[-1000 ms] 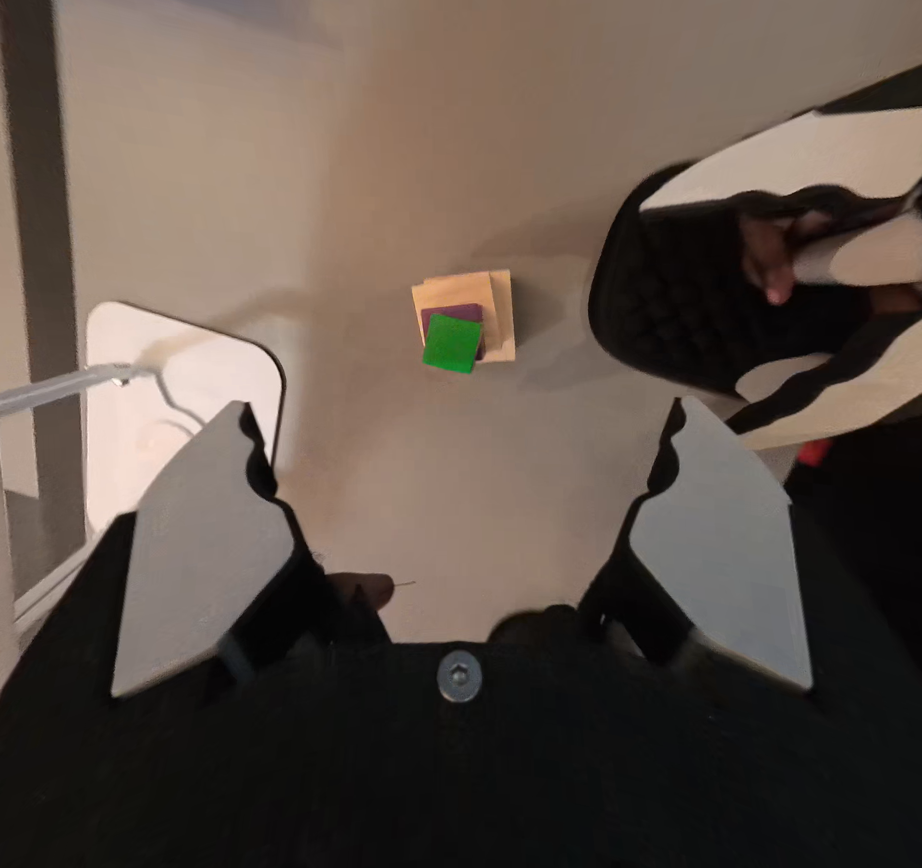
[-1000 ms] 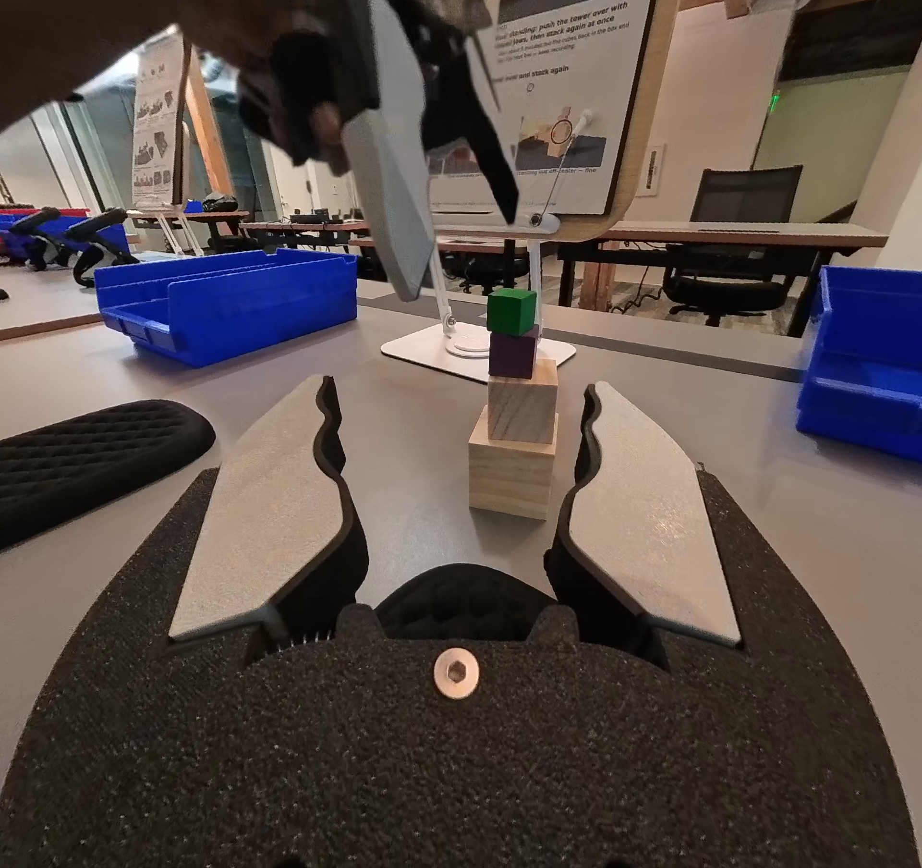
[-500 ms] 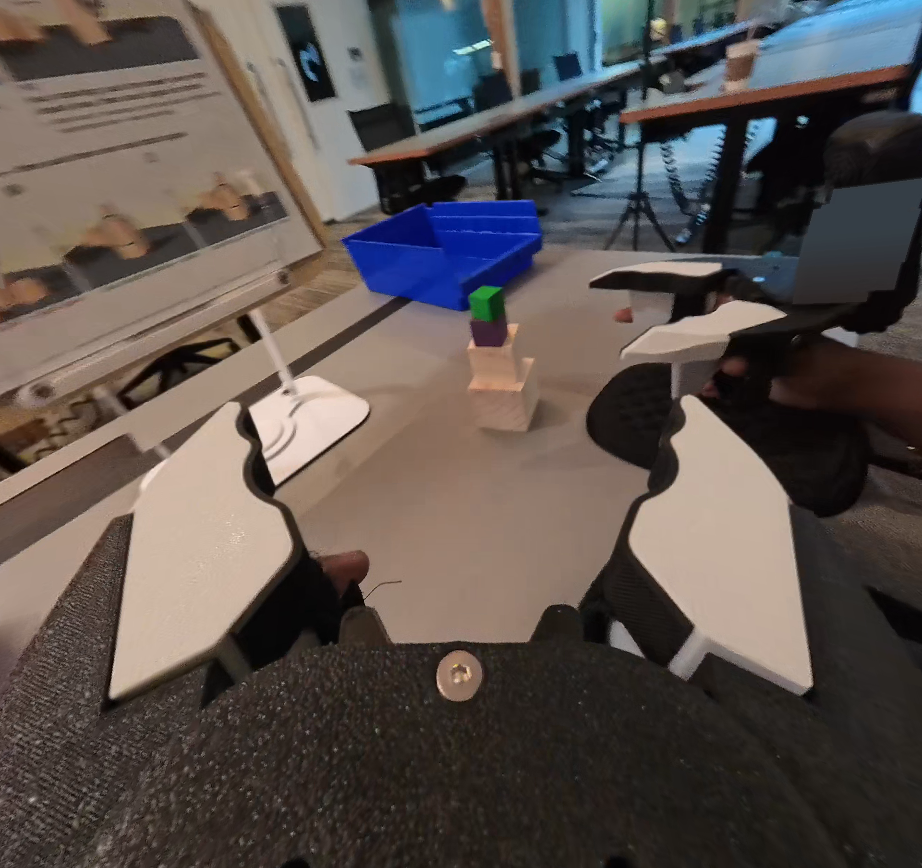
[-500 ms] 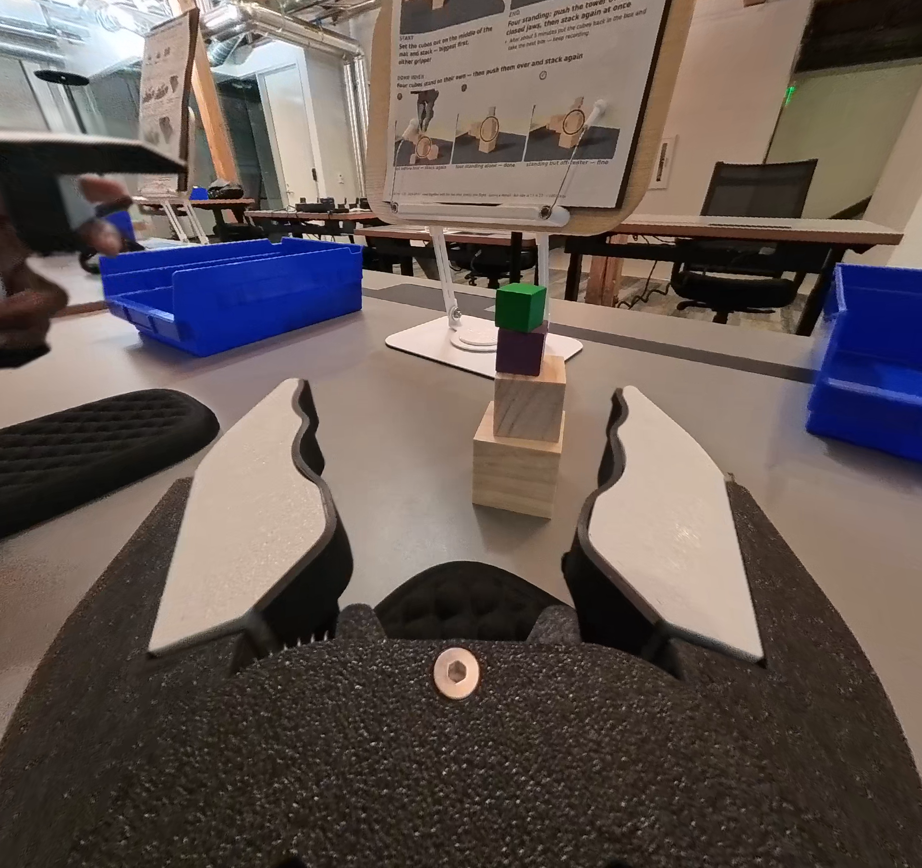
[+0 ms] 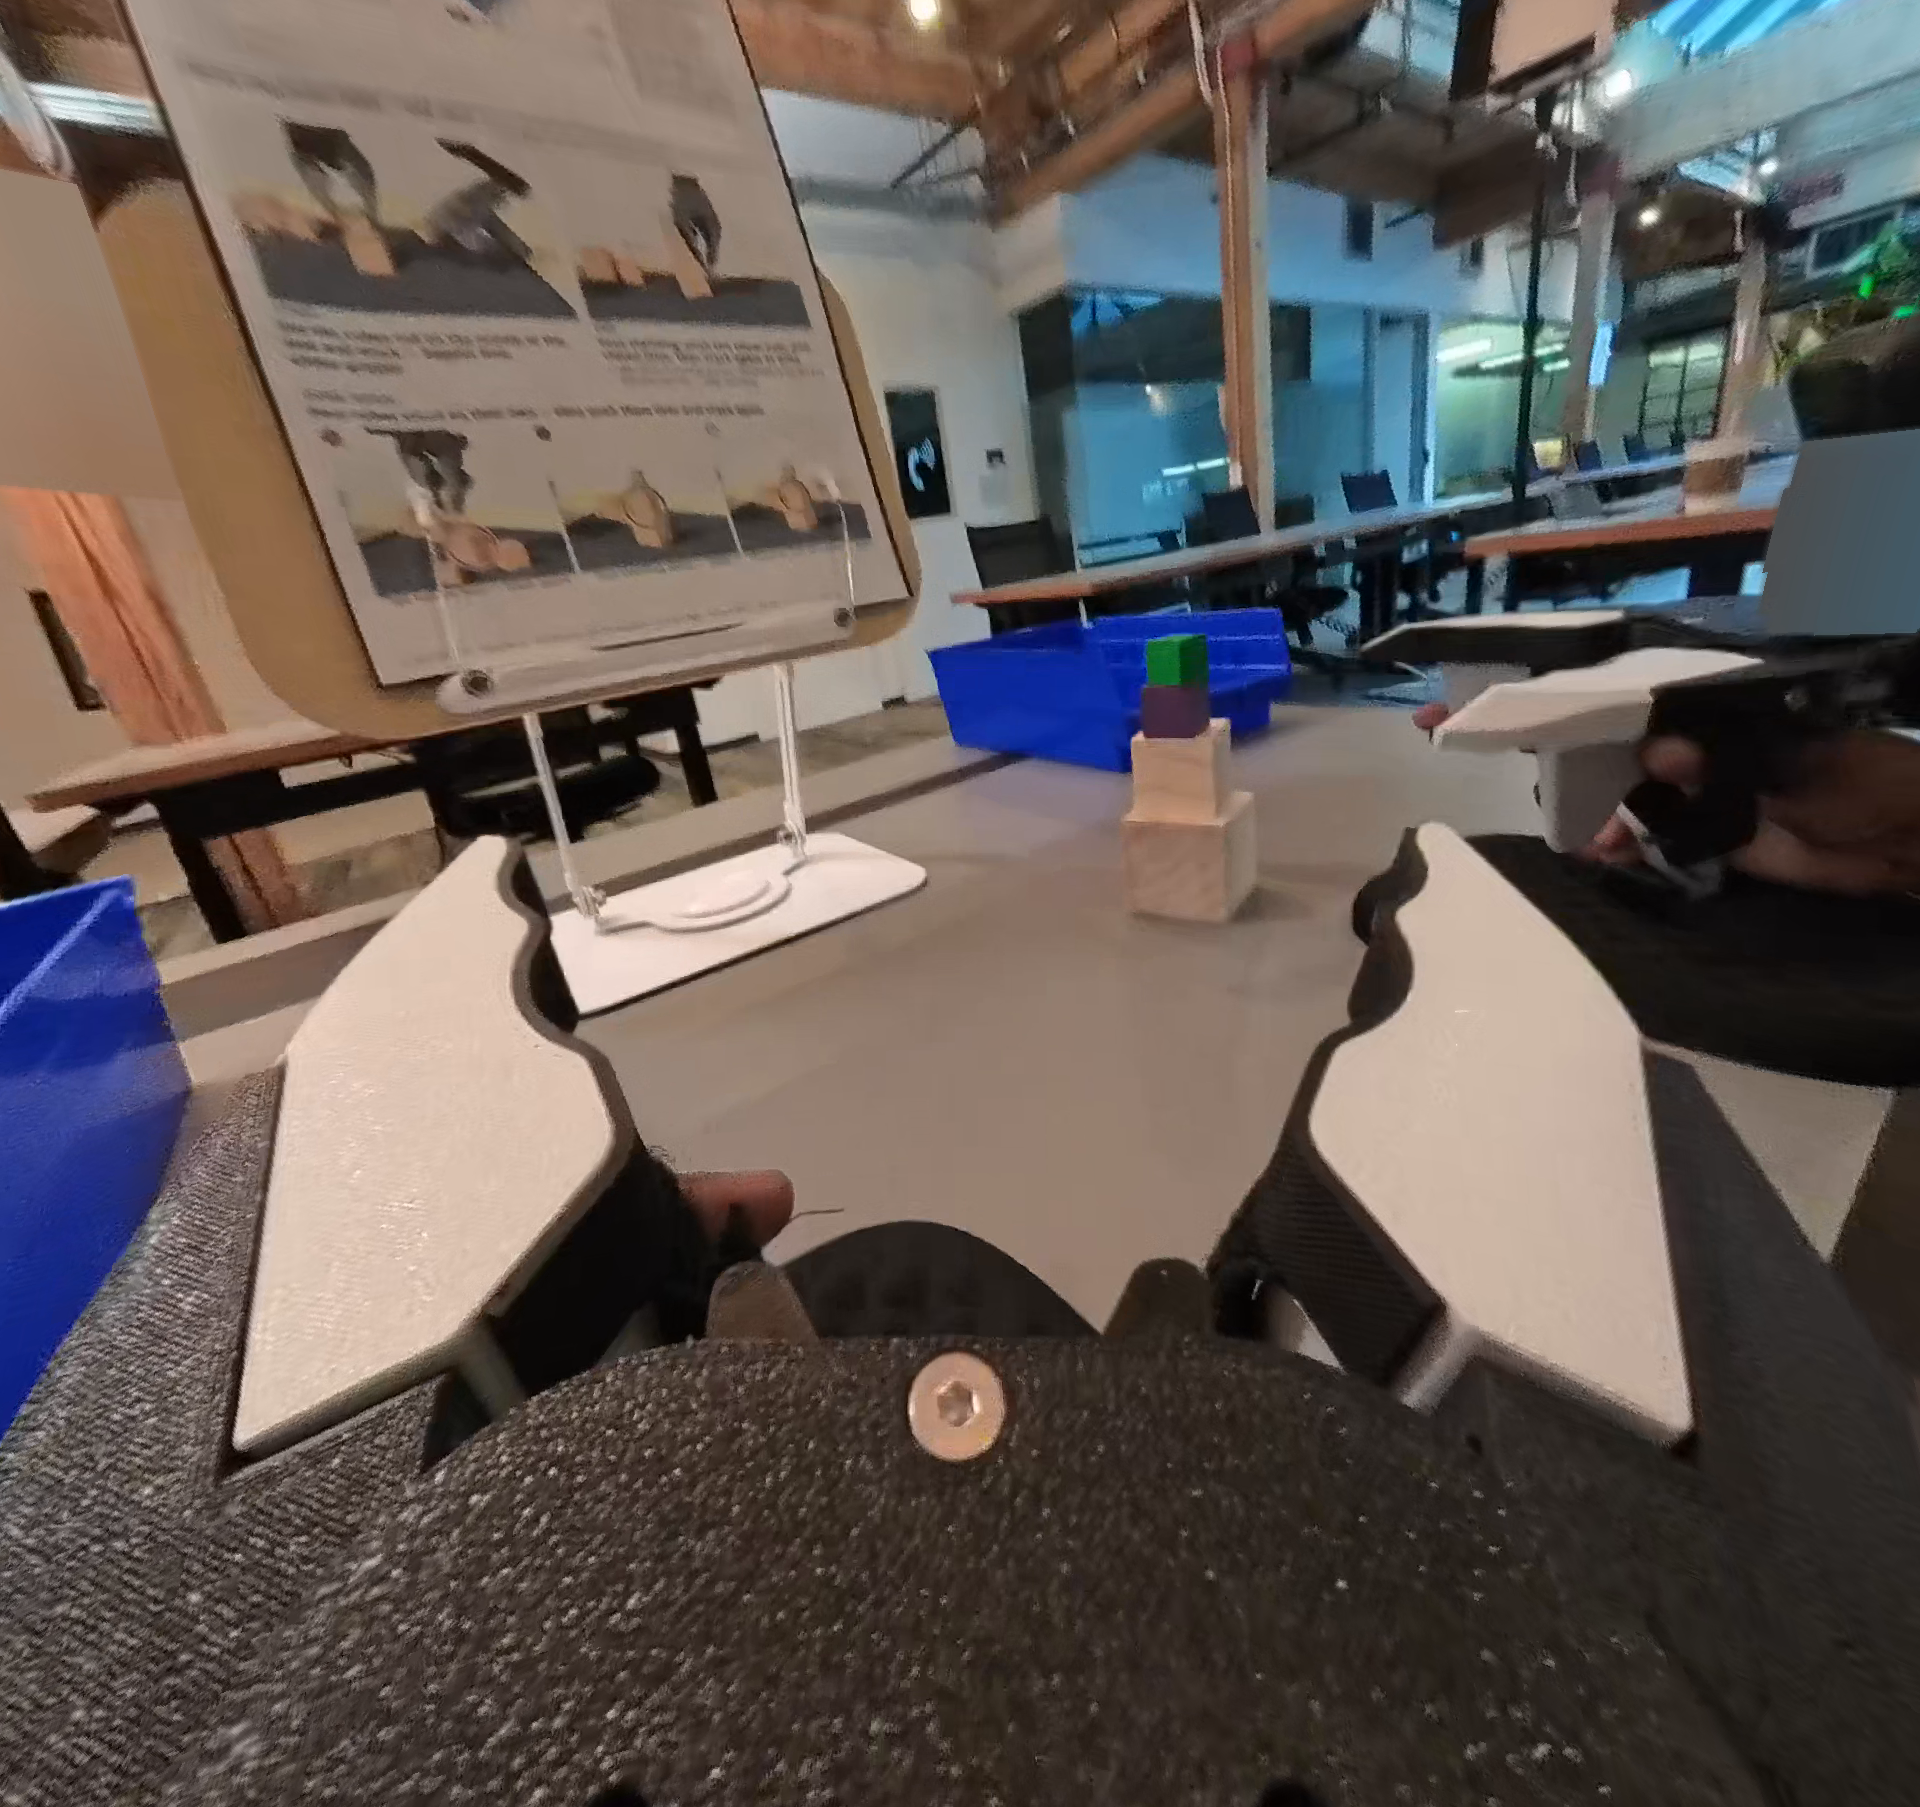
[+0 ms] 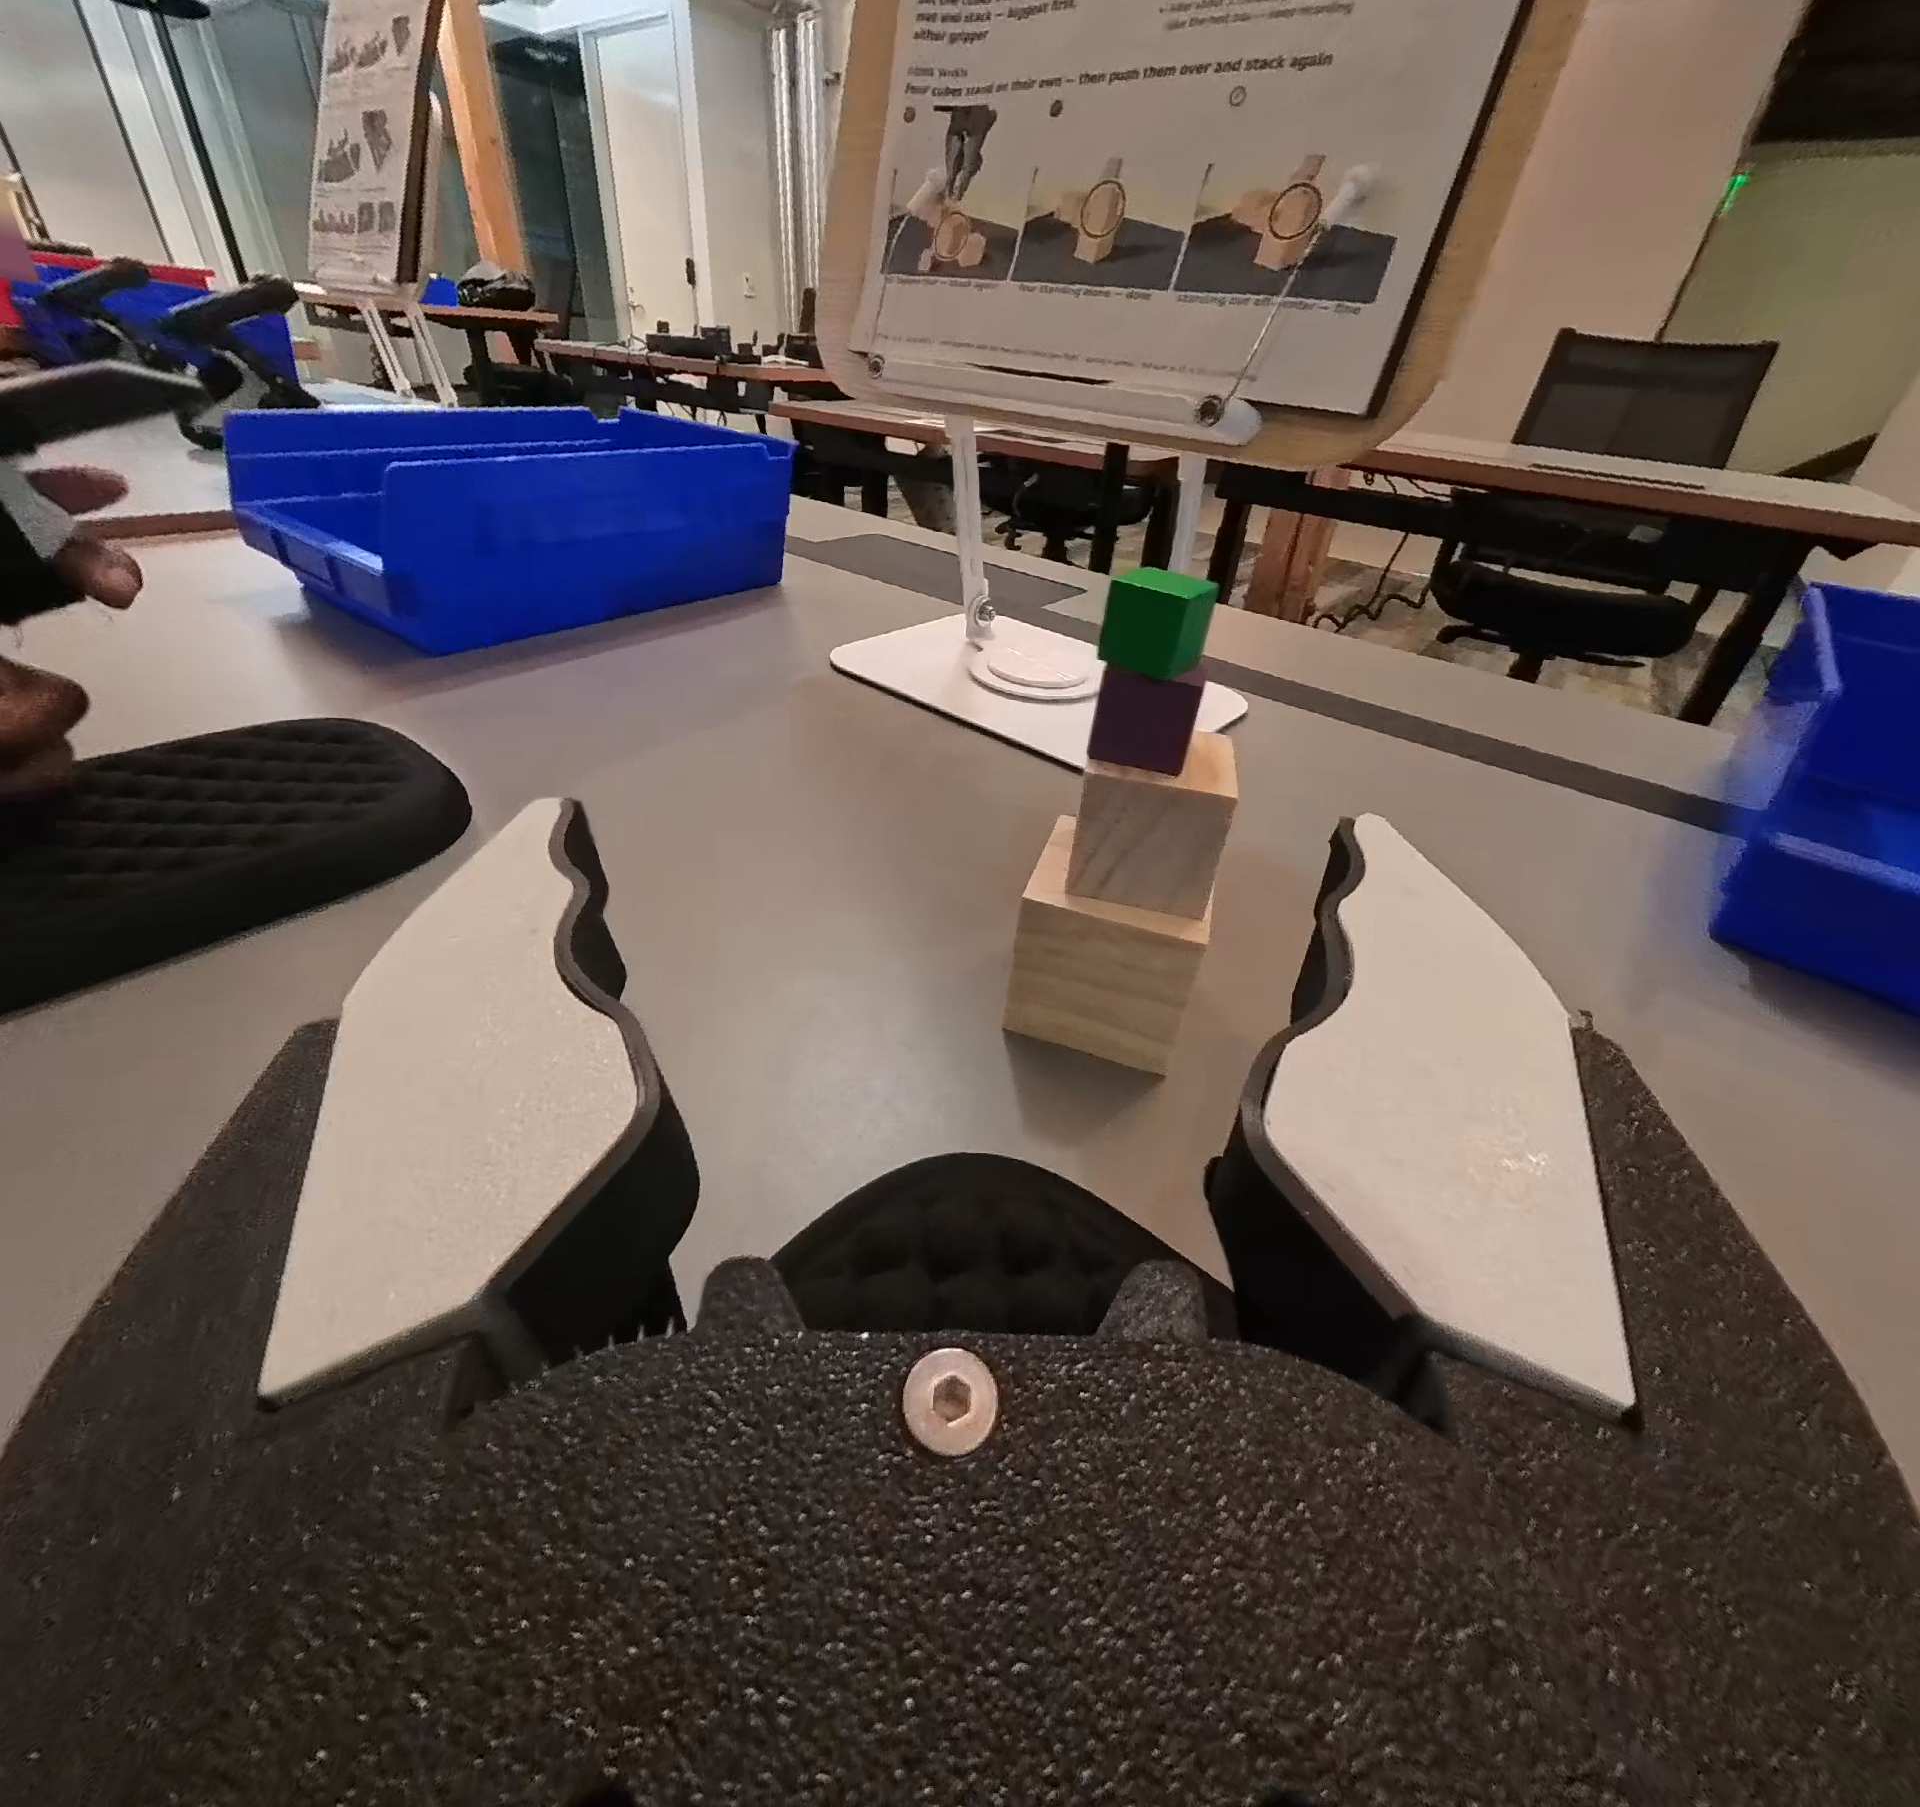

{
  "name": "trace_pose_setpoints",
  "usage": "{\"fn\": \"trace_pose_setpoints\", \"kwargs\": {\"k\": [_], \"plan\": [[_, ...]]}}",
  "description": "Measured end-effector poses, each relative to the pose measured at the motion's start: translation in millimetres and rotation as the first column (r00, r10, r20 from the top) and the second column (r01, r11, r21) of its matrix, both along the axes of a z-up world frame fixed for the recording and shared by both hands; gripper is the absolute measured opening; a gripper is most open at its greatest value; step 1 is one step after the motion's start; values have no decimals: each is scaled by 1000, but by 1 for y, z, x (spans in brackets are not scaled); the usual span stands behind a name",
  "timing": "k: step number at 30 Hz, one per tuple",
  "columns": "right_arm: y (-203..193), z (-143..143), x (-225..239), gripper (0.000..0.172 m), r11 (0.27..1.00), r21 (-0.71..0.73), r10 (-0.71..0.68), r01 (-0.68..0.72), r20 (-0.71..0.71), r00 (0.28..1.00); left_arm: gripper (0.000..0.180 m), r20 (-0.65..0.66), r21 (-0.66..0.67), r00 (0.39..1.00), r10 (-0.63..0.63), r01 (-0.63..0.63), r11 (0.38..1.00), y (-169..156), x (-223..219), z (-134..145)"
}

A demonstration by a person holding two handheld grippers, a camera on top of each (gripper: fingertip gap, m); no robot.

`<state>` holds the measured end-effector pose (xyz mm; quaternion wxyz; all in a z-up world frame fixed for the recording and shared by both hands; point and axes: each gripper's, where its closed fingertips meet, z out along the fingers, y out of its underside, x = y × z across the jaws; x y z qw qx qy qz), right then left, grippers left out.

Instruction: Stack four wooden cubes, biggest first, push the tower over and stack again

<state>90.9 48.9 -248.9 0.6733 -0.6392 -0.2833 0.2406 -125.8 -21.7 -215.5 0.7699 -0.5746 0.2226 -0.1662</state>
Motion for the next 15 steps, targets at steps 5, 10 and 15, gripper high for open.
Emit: {"fn": "trace_pose_setpoints", "kwargs": {"k": [5,10,15], "plan": [[-1,1,-6,143,995,-53,89,-88,8,996,145,-28,-25,1000,6,-6,1000,4,2,-7],[30,10,12,139,968,-123,236,-217,169,957,146,-35,-21,999,-4,3,1000,2,4,-7],[58,12,35,39,870,-215,487,-445,217,846,146,-57,-21,998,-3,2,1000,2,6,-9]]}}
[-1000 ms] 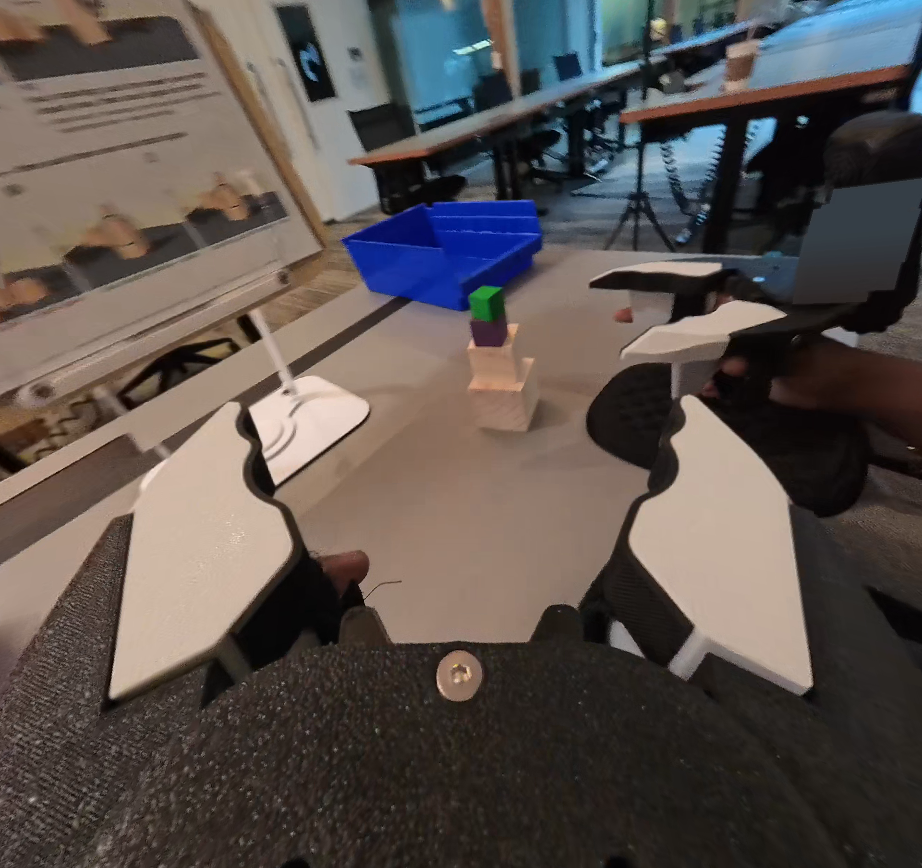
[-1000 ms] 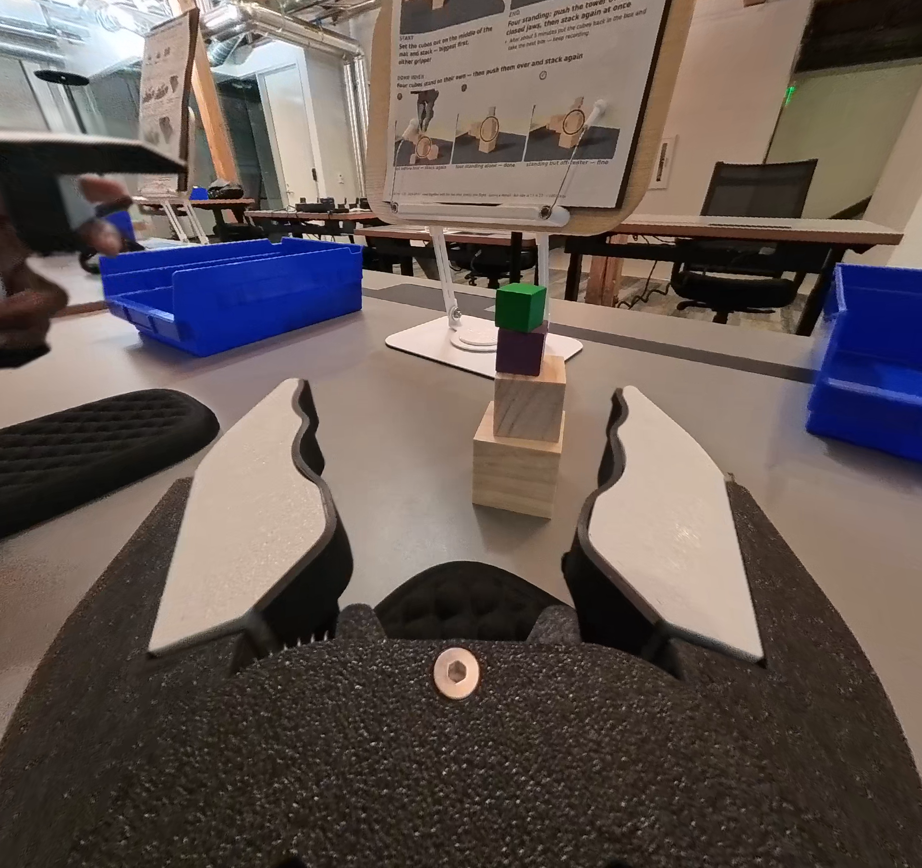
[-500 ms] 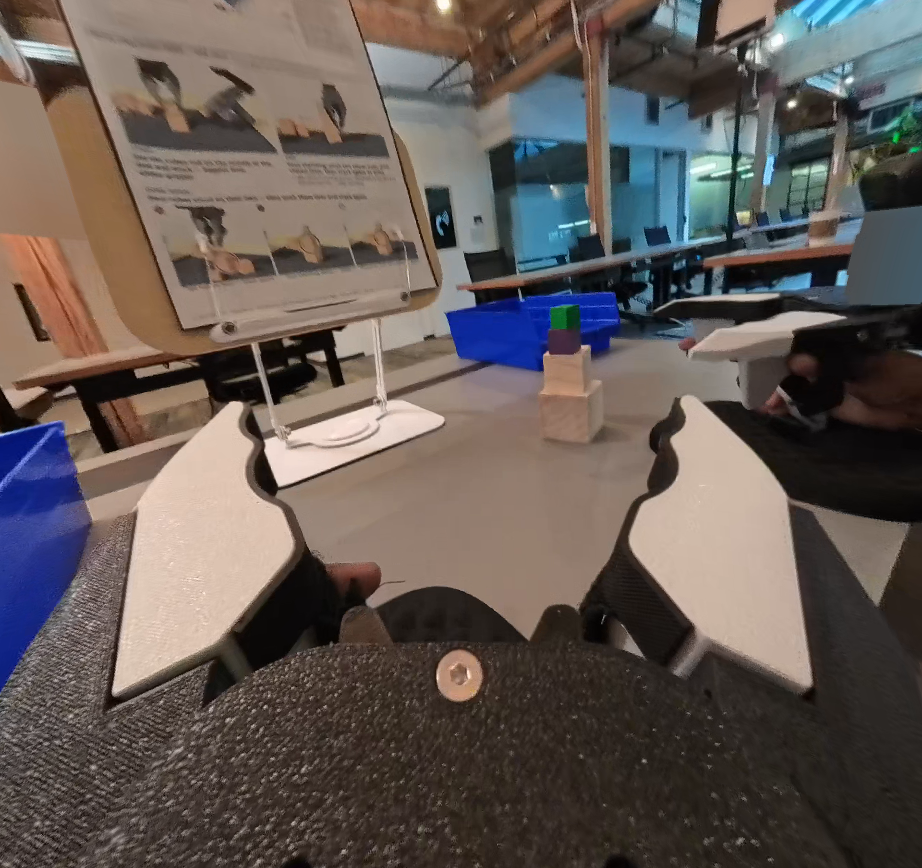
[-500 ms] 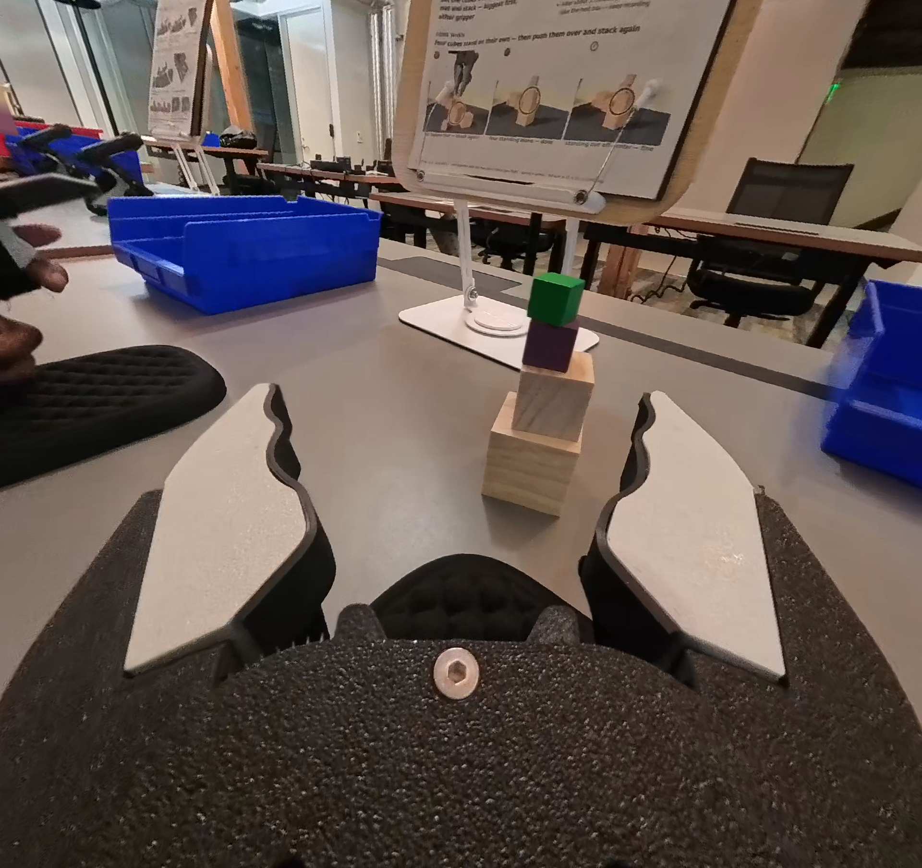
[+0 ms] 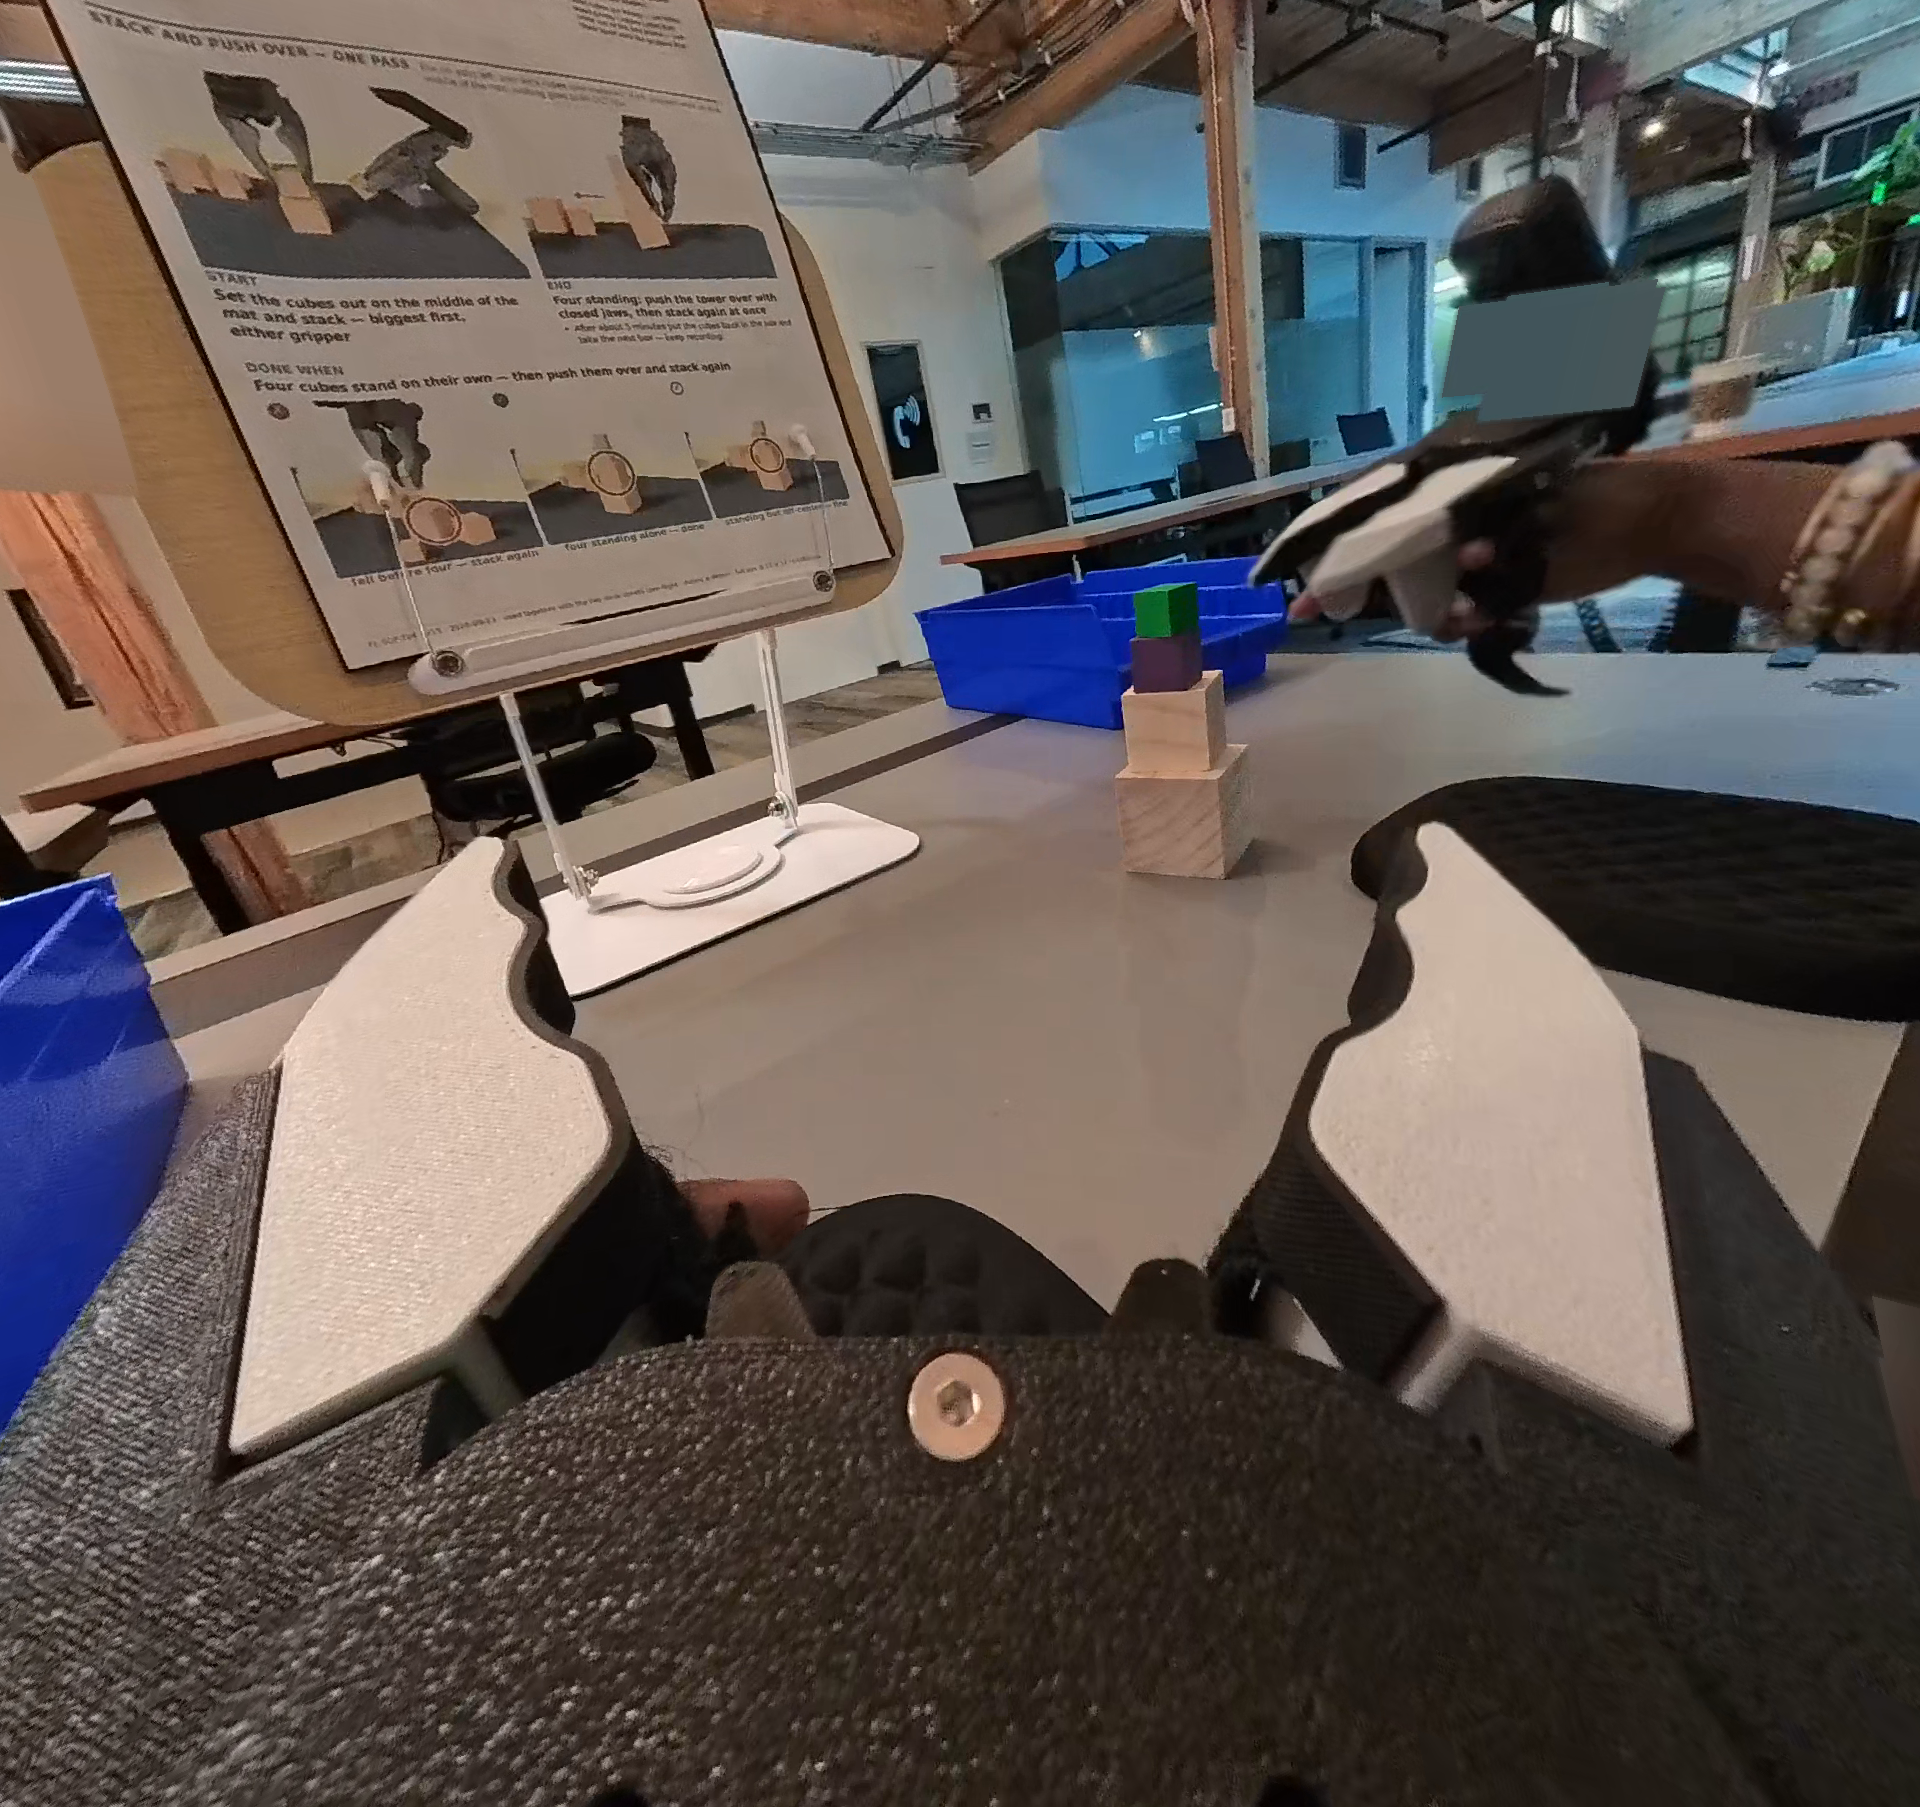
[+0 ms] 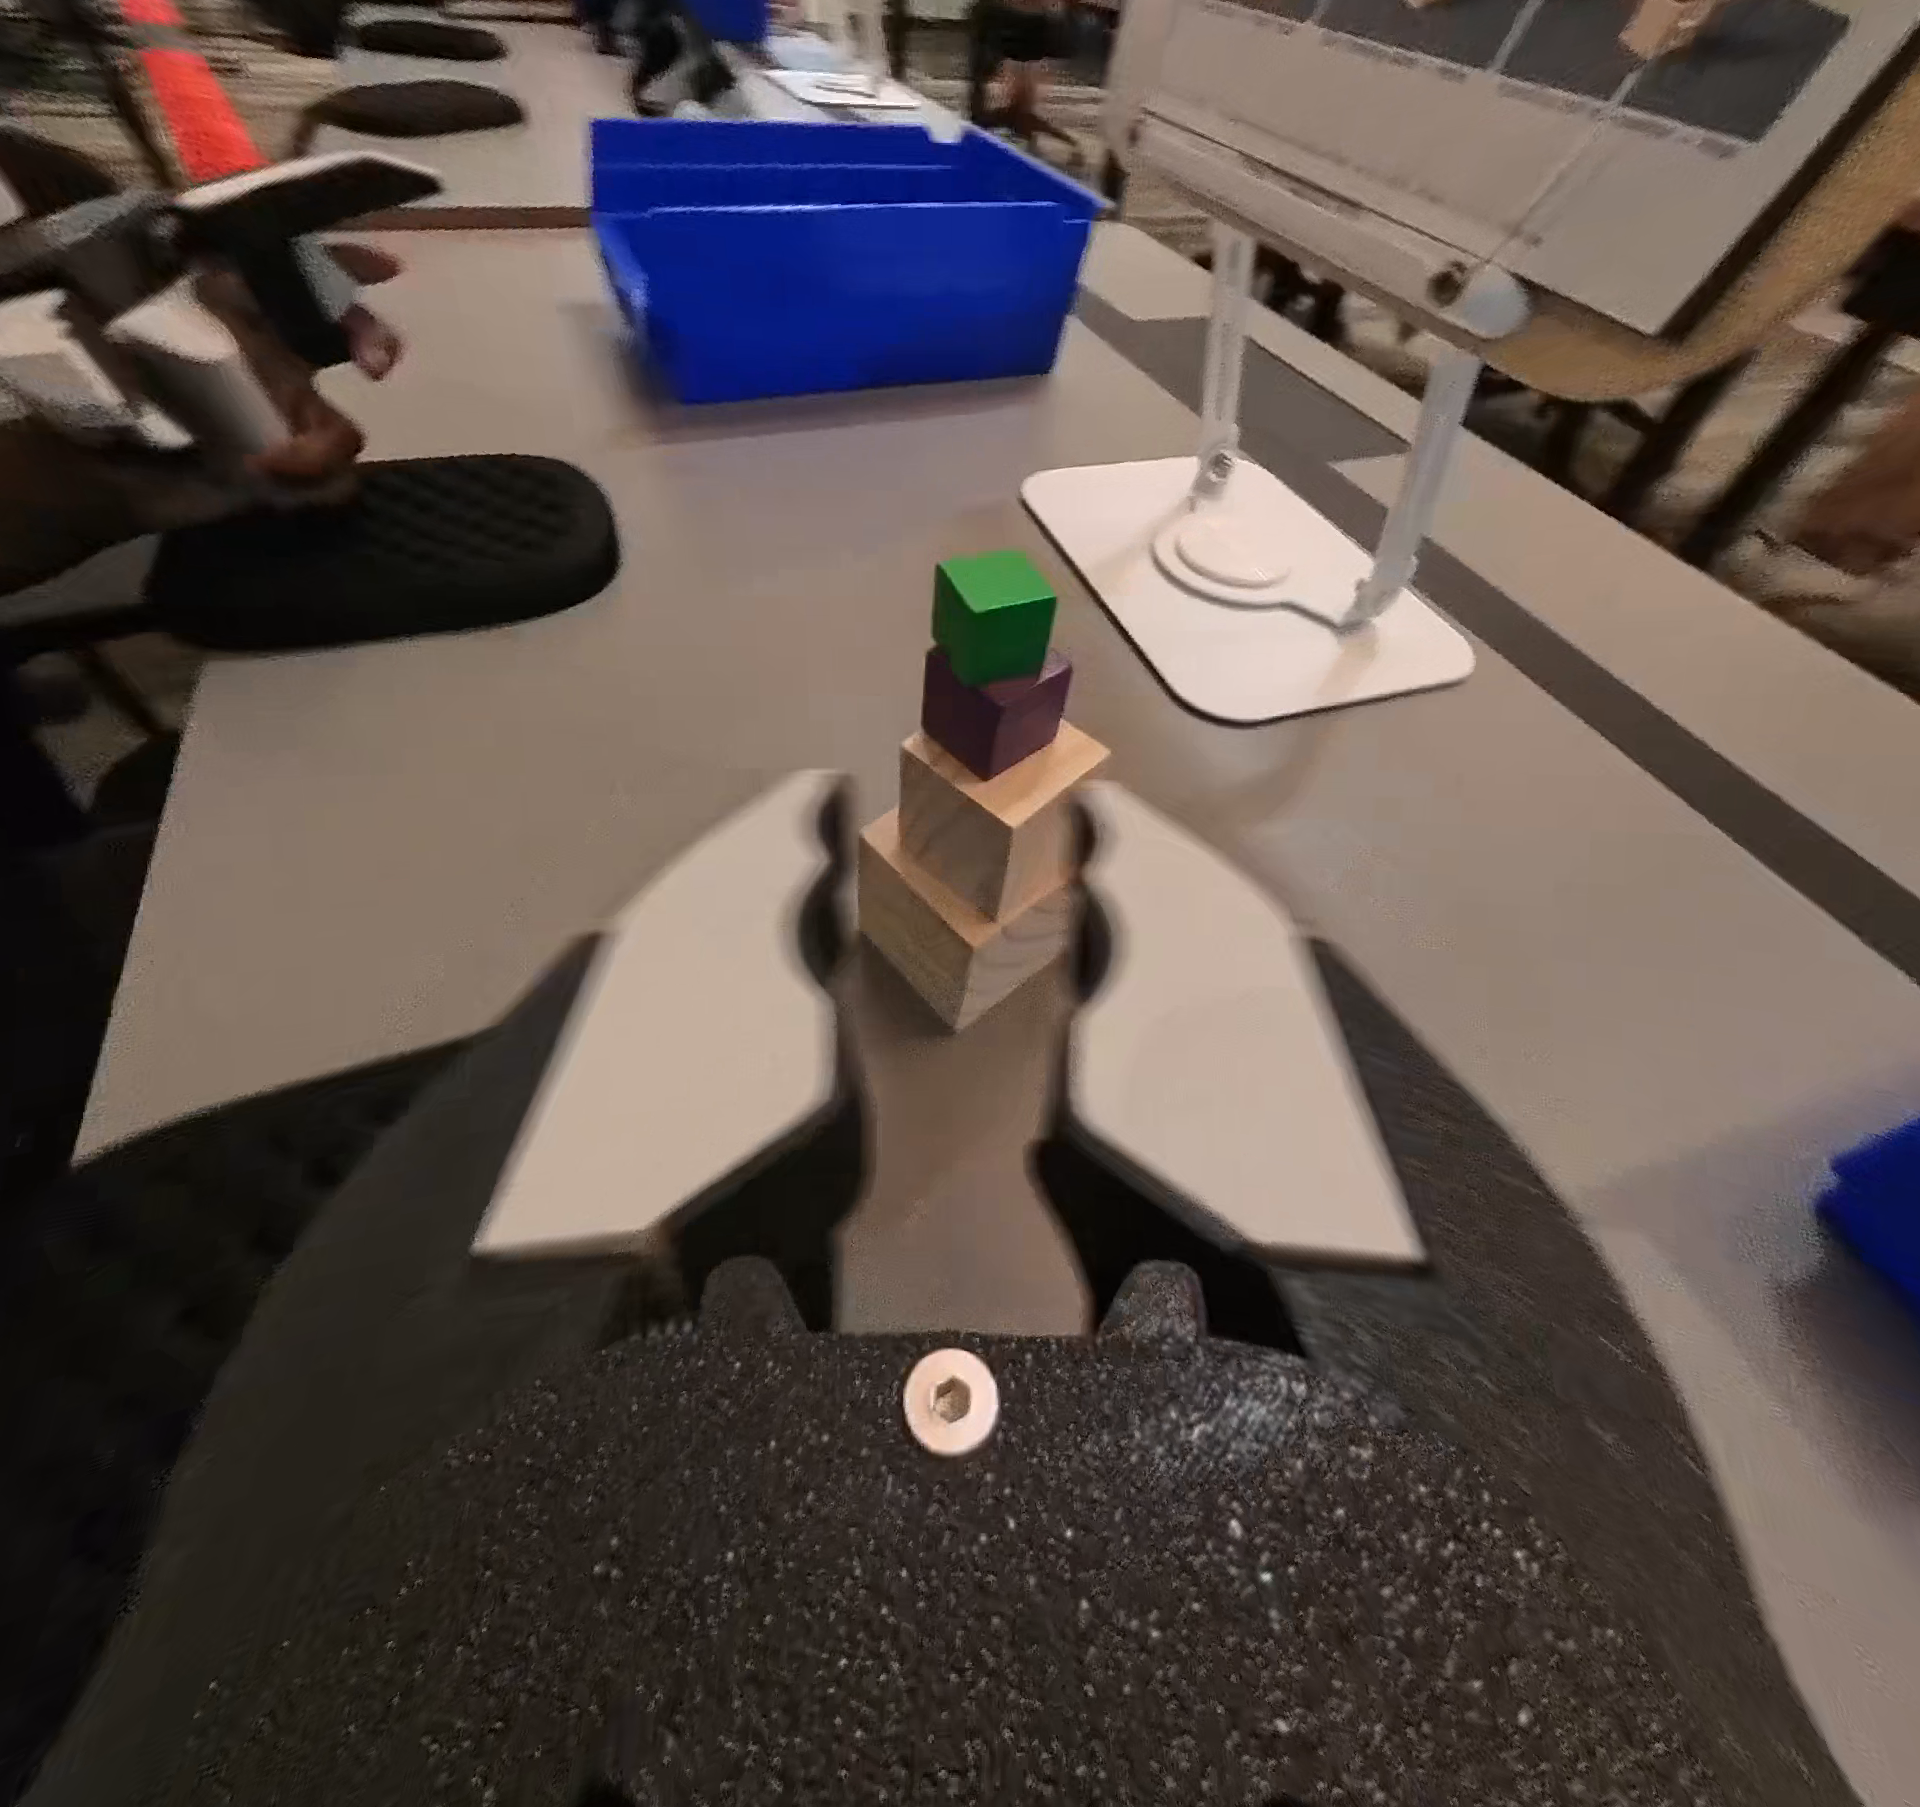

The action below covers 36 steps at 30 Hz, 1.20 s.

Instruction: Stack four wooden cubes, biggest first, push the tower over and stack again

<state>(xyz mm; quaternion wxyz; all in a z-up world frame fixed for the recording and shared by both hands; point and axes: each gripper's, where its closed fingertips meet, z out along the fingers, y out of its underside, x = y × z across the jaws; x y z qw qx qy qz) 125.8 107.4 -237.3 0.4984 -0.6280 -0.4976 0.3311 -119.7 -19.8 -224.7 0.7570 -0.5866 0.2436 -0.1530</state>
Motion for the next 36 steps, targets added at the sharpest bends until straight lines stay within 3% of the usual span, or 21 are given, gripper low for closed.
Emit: {"fn": "trace_pose_setpoints", "kwargs": {"k": [1,7,15,25,36], "plan": [[5,1,4,0,999,13,30,-30,5,1000,145,-8,-1,1000,2,-2,1000,0,1,-1],[24,-39,11,0,990,-15,139,-139,204,969,143,28,-7,1000,-2,2,1000,1,-3,1],[23,-73,-2,0,974,-72,226,-216,400,888,140,20,-1,1000,-8,8,1000,0,-1,1],[19,-72,-21,0,966,-66,255,-251,427,868,135,15,5,1000,-7,7,1000,-1,0,1],[19,-53,-41,0,962,-22,263,-272,344,902,132,14,0,1000,-7,7,1000,0,0,1]]}}
